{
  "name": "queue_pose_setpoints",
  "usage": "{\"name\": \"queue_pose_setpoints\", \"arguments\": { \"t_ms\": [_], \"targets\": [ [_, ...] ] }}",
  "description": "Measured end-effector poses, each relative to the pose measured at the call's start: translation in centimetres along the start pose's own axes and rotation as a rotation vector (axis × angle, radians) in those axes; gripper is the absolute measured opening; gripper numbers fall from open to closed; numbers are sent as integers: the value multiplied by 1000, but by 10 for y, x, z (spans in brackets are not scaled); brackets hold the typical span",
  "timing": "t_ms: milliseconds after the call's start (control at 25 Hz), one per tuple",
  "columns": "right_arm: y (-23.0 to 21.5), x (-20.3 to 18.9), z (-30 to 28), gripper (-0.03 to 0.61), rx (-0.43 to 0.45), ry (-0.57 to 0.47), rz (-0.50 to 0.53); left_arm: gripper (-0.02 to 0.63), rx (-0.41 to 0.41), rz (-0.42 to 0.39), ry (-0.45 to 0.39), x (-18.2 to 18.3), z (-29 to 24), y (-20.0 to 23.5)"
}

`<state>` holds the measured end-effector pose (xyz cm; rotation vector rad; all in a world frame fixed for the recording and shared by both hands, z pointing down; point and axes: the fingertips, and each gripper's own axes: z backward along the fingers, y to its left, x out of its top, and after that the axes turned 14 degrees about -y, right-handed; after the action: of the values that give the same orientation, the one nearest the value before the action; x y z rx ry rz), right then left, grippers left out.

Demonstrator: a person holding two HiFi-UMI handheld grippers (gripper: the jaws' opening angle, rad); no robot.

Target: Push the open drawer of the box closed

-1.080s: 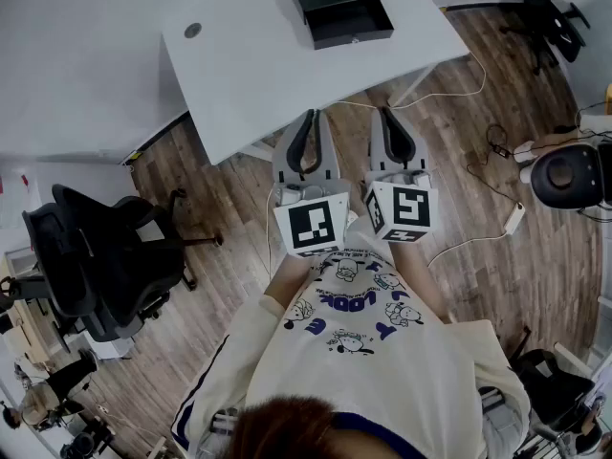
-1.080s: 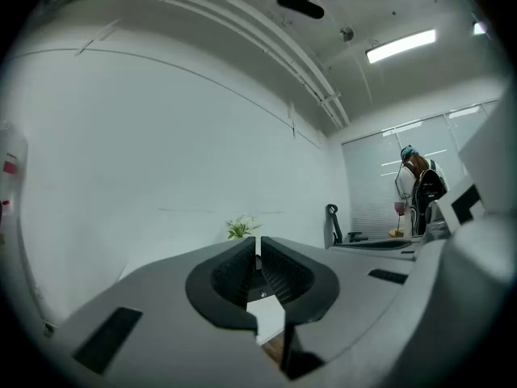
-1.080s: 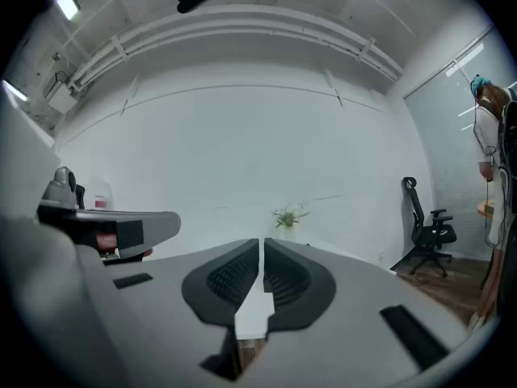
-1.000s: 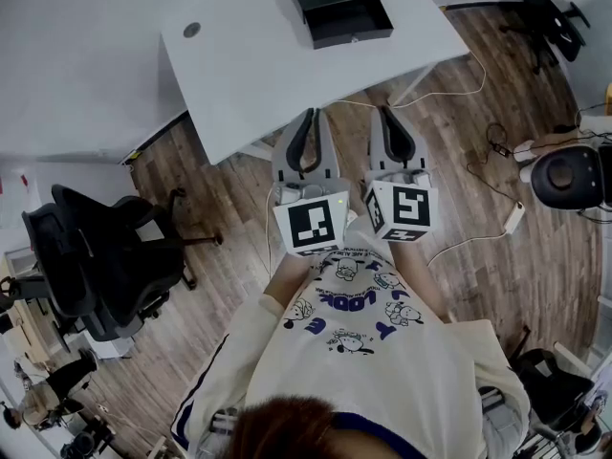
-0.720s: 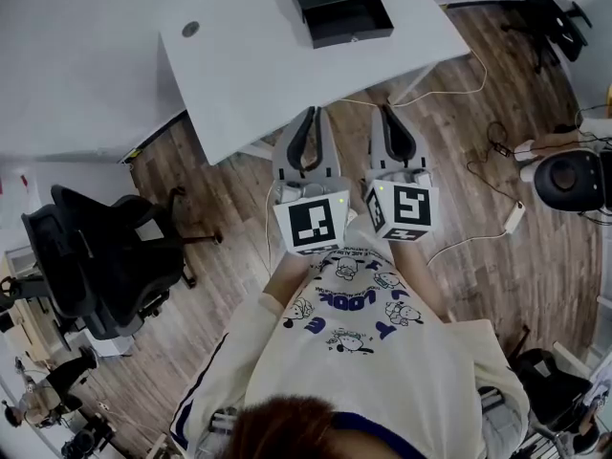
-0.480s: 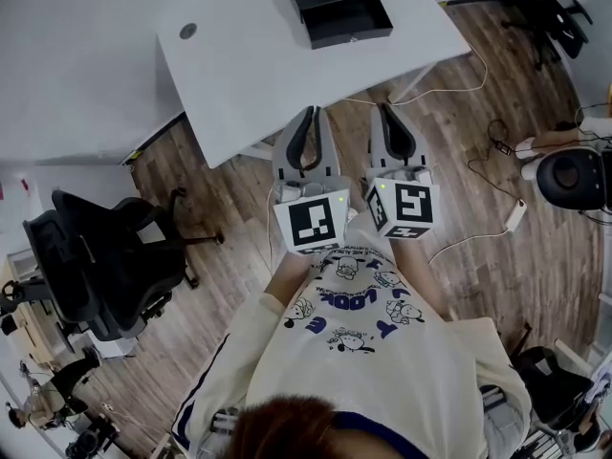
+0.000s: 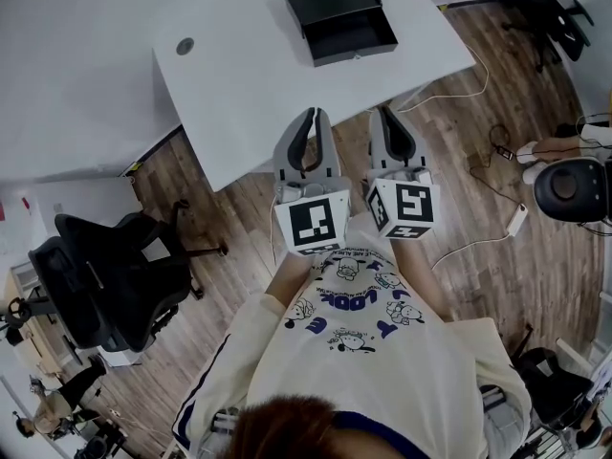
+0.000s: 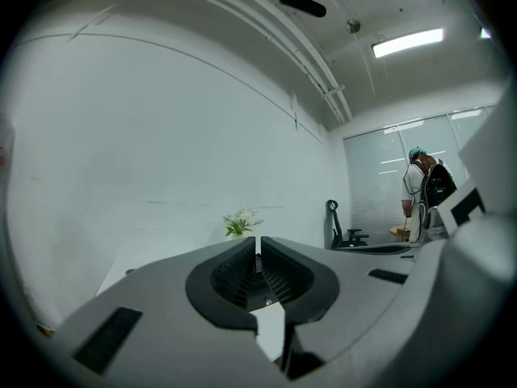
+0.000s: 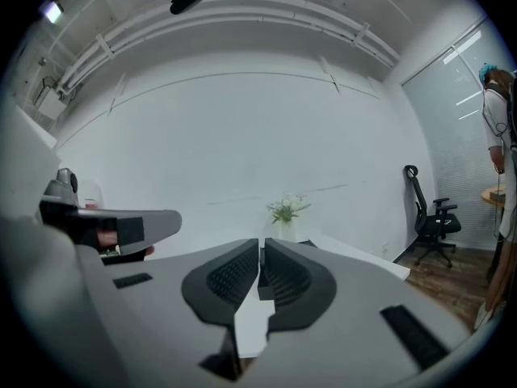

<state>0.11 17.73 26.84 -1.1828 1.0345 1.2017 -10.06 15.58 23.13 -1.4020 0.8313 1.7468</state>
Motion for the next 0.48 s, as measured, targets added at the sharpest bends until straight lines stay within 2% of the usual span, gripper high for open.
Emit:
{"name": "queue_pose_setpoints", "arguments": {
  "t_ms": [480],
  "targets": [
    [-9,-20,-60,41,-59,31,10,31,-77,15,13,-20,-62,22]
  ]
}}
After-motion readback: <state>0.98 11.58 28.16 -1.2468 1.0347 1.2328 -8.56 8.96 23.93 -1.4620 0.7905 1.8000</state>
